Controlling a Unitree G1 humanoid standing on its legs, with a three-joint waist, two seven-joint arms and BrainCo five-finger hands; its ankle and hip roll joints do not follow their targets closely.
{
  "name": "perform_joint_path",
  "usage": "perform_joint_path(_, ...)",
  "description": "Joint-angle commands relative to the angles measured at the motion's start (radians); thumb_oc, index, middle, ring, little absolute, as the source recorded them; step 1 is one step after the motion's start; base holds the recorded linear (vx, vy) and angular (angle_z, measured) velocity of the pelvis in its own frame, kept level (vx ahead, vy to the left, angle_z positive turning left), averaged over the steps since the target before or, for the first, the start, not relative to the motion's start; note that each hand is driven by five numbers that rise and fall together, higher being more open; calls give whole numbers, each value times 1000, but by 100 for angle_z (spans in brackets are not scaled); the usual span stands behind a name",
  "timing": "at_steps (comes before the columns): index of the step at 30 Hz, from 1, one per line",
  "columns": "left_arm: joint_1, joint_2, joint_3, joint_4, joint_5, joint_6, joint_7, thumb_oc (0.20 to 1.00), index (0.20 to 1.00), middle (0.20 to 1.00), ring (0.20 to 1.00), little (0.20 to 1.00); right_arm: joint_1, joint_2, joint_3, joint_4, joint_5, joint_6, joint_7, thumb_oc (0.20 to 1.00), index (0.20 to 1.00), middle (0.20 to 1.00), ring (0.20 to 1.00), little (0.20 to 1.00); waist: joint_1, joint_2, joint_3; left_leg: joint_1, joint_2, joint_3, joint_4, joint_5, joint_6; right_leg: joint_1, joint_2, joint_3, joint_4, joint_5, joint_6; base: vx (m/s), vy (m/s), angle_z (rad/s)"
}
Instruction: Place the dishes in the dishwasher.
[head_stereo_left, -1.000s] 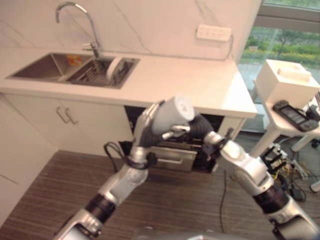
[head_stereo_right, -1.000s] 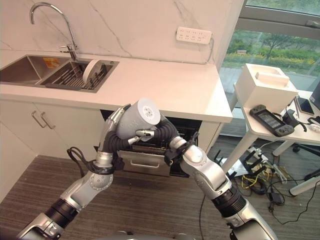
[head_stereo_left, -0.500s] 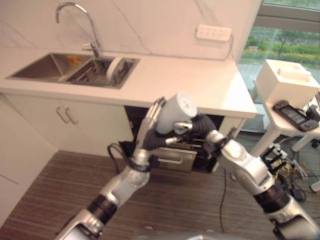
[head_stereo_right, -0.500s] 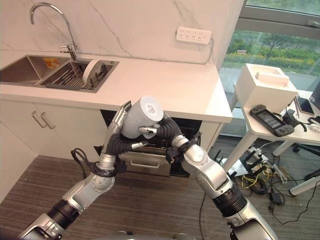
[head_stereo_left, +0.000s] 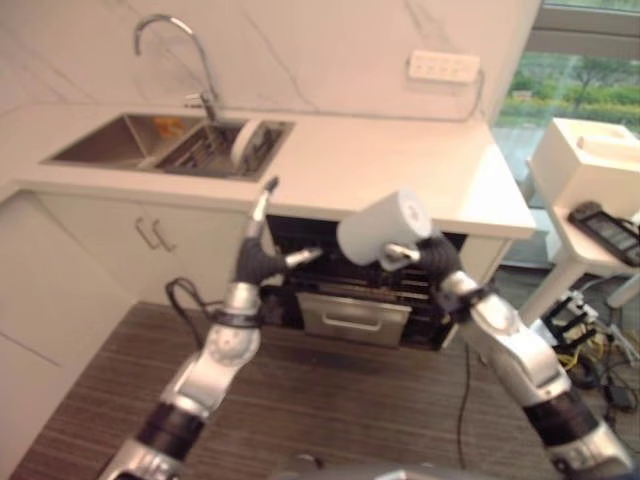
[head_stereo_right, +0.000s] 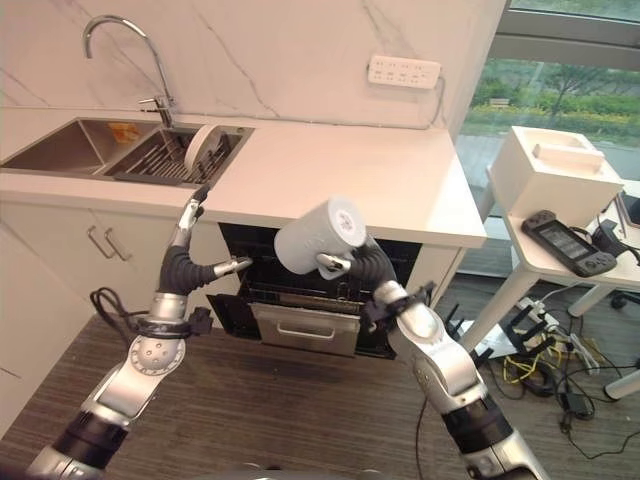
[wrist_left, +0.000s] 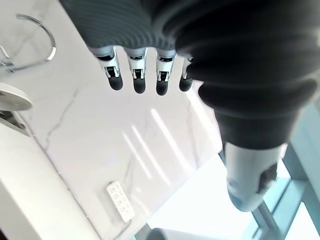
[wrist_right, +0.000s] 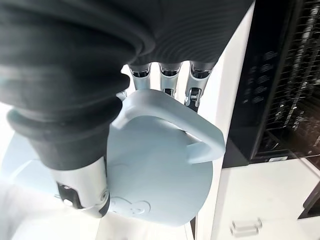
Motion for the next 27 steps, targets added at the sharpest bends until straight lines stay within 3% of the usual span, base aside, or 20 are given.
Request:
perform_joint_path(1,-34,27,22,-80,-40,-21,-29,1000,1000,1000,1000,1000,-88,19,-31,-87,-21,-117,36,200,200,200,200,200,11,-17,62,39,-10,-88,37,-60,19,64,50,20,-65,191,70,12,-18,-6)
perform_joint_path(4,-28,32,46,-73,-75,-29,-35,1000,1000,1000,1000,1000,-72,-2,-38,-73,-11,-133,46,200,200,200,200,200,6,-23,67,36,-27,-109,37,-51,13,57,134,51,-65,109,25,45,-86,-19)
perform_joint_path(7,-37,17,57,-79,-96,-13,-43,1000,1000,1000,1000,1000,-77,-25,-50,-40,0,-153,65,200,200,200,200,200,5,-27,64,36,-28,-100,37,-48,4,50,160,78,-65,73,-1,69,-223,-2)
perform_joint_path(10,-30,0,66,-80,-163,-7,-71,1000,1000,1000,1000,1000,-61,-31,-70,-49,-6,-135,65,200,200,200,200,200,-1,-22,56,43,5,-42,37,-24,-18,48,162,66,-65,72,-8,62,-209,-9)
perform_joint_path(11,-27,-7,68,-77,-183,-16,-85,1000,1000,1000,1000,1000,-51,-35,-78,-50,-11,-138,67,200,200,200,200,200,-3,-24,58,54,9,-19,37,-7,-27,50,160,67,-65,72,-13,80,-204,-13)
perform_joint_path(13,-10,-25,67,-96,-207,-31,-124,1000,1000,1000,1000,1000,-26,-55,-106,-64,-23,-146,61,200,200,200,200,200,-2,-38,76,66,3,-6,37,95,-55,54,152,82,-65,77,-26,62,-154,-7)
perform_joint_path(14,-4,-30,67,-104,-206,-38,-134,1000,1000,1000,1000,1000,-22,-60,-113,-67,-26,-151,56,200,200,200,200,200,-1,-41,84,56,22,-2,37,124,-65,54,148,82,-65,80,-27,19,-48,5)
perform_joint_path(16,6,-35,66,-102,-209,-41,-155,1000,1000,1000,1000,1000,-26,-57,-121,-63,-33,-153,54,200,200,200,200,200,-4,-29,92,24,86,-14,37,96,-78,48,154,86,-65,74,-22,25,77,4)
perform_joint_path(17,9,-31,71,-96,-226,-33,-161,1000,1000,1000,1000,1000,-26,-66,-128,-80,-26,-136,60,200,200,200,200,200,-7,-11,86,-13,126,-59,37,71,-88,45,158,88,-65,61,-18,35,183,0)
perform_joint_path(20,2,-29,75,-83,-257,-13,-217,1000,1000,1000,1000,1000,-7,-83,-146,-107,-26,-121,77,200,200,200,200,200,-23,14,73,-64,161,-92,37,68,-114,41,139,74,-65,46,-15,56,255,-9)
perform_joint_path(22,-12,-16,69,-70,-265,-5,-238,1000,1000,1000,1000,1000,1,-91,-159,-99,-16,-122,84,200,200,200,200,200,-39,24,63,-58,168,-71,37,61,-121,33,120,60,-65,50,-8,63,257,-25)
perform_joint_path(27,-49,38,56,-41,-314,82,-384,1000,1000,1000,1000,1000,12,-93,-158,-94,-25,-119,75,200,200,200,200,200,-53,34,46,-36,140,-66,37,32,-108,32,85,55,-65,61,15,94,221,-5)
